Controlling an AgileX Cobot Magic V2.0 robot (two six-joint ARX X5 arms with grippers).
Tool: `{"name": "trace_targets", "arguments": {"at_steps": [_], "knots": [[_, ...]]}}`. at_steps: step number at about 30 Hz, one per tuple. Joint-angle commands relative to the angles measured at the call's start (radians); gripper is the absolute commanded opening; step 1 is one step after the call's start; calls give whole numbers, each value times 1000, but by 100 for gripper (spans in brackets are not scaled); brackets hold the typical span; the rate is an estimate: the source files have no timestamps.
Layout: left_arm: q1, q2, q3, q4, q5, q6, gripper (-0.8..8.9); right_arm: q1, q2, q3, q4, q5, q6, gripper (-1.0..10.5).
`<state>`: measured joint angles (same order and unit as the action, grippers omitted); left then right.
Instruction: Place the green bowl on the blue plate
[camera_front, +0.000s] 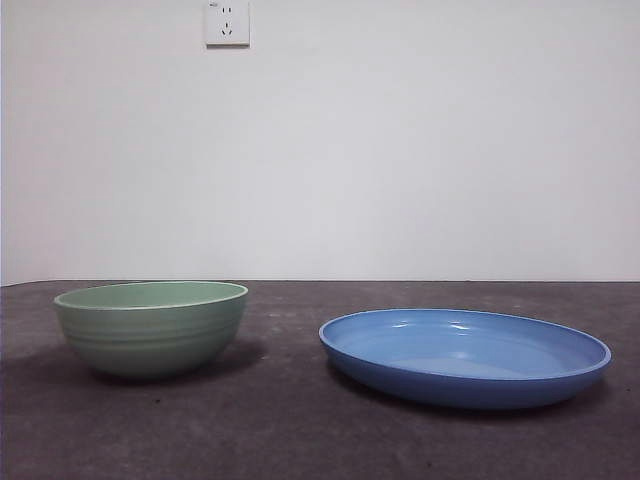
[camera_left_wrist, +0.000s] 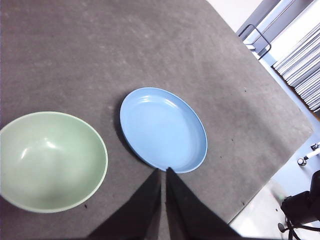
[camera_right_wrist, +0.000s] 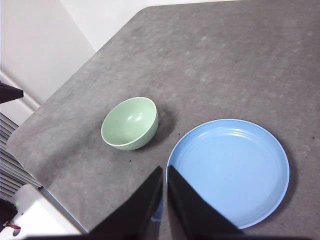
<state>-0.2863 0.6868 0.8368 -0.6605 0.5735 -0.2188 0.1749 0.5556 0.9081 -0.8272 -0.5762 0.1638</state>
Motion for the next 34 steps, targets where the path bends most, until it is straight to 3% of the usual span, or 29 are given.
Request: {"name": "trace_targets", "arguments": {"at_steps": [1, 4, 6, 12, 15, 18, 28, 34], "knots": [[-3, 4, 23, -12, 3, 25, 32, 3, 3, 16, -2, 0, -15, 12], [-3, 6, 23, -29, 2, 35, 60, 3, 3, 16, -5, 0, -15, 13], [-3, 6, 23, -29, 2, 46, 157, 3, 3, 16, -5, 0, -15, 31], [-3, 6, 23, -29, 0, 53, 564, 3, 4, 16, -18, 1, -13, 503], [-3, 9, 23, -29, -47, 55, 691, 3, 3, 16, -20, 0, -12, 607], [-3, 20, 23, -34, -107, 71, 696, 3, 3, 16, -21, 0, -11, 611], [-2, 142, 23, -57, -163, 114, 687, 3, 3, 16, -20, 0, -11, 610], [-2, 282, 23, -45, -335, 126, 687, 3, 3, 16, -20, -1, -10, 610]]}}
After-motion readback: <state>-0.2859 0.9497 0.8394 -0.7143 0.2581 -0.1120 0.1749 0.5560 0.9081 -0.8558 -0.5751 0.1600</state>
